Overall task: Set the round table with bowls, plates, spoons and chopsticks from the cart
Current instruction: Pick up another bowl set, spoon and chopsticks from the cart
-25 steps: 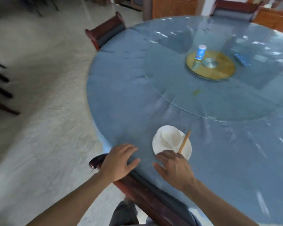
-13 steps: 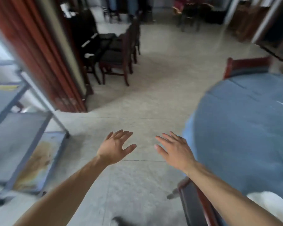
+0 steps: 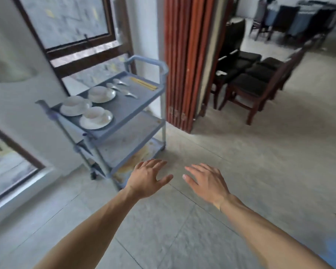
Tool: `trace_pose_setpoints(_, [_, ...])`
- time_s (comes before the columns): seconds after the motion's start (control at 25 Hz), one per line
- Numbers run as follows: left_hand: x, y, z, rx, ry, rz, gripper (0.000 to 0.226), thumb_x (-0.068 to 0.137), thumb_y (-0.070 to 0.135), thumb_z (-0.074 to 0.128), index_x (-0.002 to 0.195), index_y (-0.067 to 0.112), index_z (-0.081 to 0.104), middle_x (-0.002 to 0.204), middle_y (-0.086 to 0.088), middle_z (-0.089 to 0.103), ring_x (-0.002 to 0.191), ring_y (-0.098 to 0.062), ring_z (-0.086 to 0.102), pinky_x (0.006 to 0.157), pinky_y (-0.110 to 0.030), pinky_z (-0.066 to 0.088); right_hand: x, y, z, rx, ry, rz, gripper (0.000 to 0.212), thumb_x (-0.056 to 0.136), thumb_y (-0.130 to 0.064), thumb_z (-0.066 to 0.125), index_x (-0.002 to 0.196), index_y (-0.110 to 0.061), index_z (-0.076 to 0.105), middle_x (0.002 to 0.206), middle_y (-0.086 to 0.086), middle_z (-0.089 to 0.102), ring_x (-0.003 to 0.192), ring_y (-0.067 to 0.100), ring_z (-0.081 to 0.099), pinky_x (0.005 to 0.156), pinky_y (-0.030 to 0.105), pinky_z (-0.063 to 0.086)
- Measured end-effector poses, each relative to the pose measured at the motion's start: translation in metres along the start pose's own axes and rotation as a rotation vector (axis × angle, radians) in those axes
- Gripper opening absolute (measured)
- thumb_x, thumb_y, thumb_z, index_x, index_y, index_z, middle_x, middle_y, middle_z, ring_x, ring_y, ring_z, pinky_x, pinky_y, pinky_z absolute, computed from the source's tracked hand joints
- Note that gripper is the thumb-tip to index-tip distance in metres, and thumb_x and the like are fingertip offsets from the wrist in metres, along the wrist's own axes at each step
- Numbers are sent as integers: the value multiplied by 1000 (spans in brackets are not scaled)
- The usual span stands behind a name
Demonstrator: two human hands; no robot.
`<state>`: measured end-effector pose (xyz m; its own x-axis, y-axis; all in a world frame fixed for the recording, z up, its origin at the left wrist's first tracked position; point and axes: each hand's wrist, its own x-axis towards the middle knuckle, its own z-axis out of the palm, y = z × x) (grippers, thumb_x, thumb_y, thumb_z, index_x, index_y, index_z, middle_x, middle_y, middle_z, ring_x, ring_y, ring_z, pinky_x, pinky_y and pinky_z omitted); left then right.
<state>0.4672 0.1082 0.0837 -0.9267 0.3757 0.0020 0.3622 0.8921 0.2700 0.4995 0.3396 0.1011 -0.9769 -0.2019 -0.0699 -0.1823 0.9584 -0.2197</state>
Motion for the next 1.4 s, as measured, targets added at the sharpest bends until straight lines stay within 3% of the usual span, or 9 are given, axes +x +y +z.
trace_pose_setpoints(0.24, [2,-72,-8,-95,24,-212,81,82,81,21,142,33,48,145,5,53,134,-19,48,110,-40,38,92,-49,16,37,-82,-179,43,99,-53,37,128,-29,58,129,-8,62,120,17,53,95,36,42])
trace_pose_setpoints(0.56, [95,-129,-8,-119,-13,-379,74,83,81,26,133,35,55,135,6,61,116,-17,61,93,-36,50,232,-49,30,107,-173,-285,43,98,-53,37,123,-28,62,120,-4,66,110,19,57,90,36,48])
trace_pose_setpoints(0.84, [194,-169,-15,-151,0,-488,71,83,79,29,132,35,54,129,9,63,111,-13,61,91,-34,49,361,-34,23,135,-243,-361,42,98,-51,40,124,-25,62,120,-3,65,112,20,57,92,37,48])
trace_pose_setpoints(1.04, [238,-201,-25,-157,19,-538,71,83,78,31,133,33,56,136,7,61,121,-16,57,98,-37,46,427,-32,16,125,-224,-413,42,98,-50,40,124,-24,61,121,-1,66,111,21,58,89,37,50])
trace_pose_setpoints(1.4, [296,-289,-24,-202,112,-678,73,81,79,27,130,35,57,132,9,62,117,-15,59,93,-36,47,550,-81,23,98,-227,-507,48,98,-54,38,132,-25,57,129,-2,62,116,21,57,93,40,50])
